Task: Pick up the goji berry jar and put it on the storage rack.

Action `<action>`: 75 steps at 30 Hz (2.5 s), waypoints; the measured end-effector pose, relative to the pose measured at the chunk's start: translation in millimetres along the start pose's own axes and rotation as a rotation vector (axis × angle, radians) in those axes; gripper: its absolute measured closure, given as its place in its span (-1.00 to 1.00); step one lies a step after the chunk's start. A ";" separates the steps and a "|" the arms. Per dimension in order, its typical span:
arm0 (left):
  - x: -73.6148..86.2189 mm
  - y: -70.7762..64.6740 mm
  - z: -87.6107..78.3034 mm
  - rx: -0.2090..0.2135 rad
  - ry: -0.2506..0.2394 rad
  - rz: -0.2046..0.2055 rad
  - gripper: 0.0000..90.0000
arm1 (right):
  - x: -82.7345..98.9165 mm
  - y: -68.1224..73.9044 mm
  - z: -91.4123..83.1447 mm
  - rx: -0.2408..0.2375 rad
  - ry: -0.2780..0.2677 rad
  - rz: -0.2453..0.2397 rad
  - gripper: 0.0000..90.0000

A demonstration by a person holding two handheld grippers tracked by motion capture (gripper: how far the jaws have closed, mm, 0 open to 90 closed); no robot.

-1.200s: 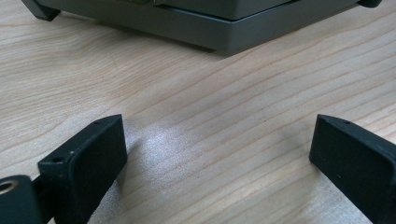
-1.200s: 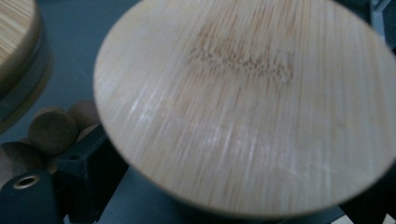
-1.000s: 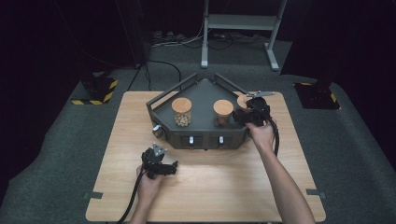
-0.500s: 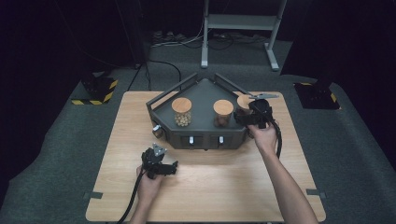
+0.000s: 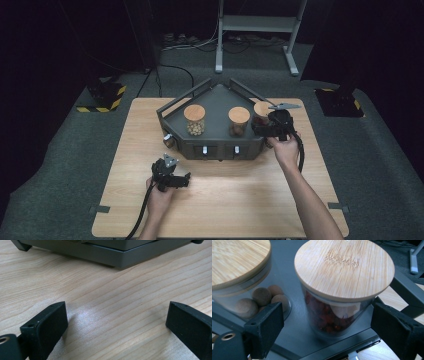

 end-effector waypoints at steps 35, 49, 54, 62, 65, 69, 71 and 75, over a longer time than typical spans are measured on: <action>0.0 -0.1 0.0 0.000 0.000 0.000 -0.91 | 23.1 -6.4 -22.5 -0.019 -0.028 -0.030 -0.74; 0.0 -0.1 0.0 0.000 0.001 0.001 -0.91 | 33.4 -8.4 -32.0 -0.042 -0.036 -0.028 -0.74; 0.0 -0.1 0.0 -0.001 0.001 0.002 -0.91 | 38.4 -9.3 -34.0 -0.052 -0.037 -0.024 -0.75; 0.0 -0.1 0.0 -0.001 0.001 0.001 -0.91 | 47.1 -11.7 -35.3 -0.062 -0.036 -0.014 -0.74; 0.0 -0.1 0.0 -0.001 0.001 0.001 -0.91 | 51.0 -14.0 -34.9 -0.062 -0.034 -0.008 -0.74; 0.0 -0.1 0.0 -0.001 0.001 0.002 -0.91 | 55.8 -17.2 -35.1 -0.068 -0.035 0.009 -0.74; 0.0 -0.1 0.0 -0.001 0.001 0.002 -0.91 | 58.2 -19.0 -35.5 -0.069 -0.034 0.014 -0.74; -0.1 -0.1 0.1 -0.002 -0.001 0.001 -0.91 | 63.0 -22.5 -35.9 -0.071 -0.032 0.027 -0.74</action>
Point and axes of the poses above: each handheld gripper's, and its own axes: z roughly forward along the jaws, x roughly out of its underside, y roughly to its left, the point moved 3 cm from there along z, roughly forward along the jaws, and after that the axes turned 12 degrees about z, right-handed, at the moved point
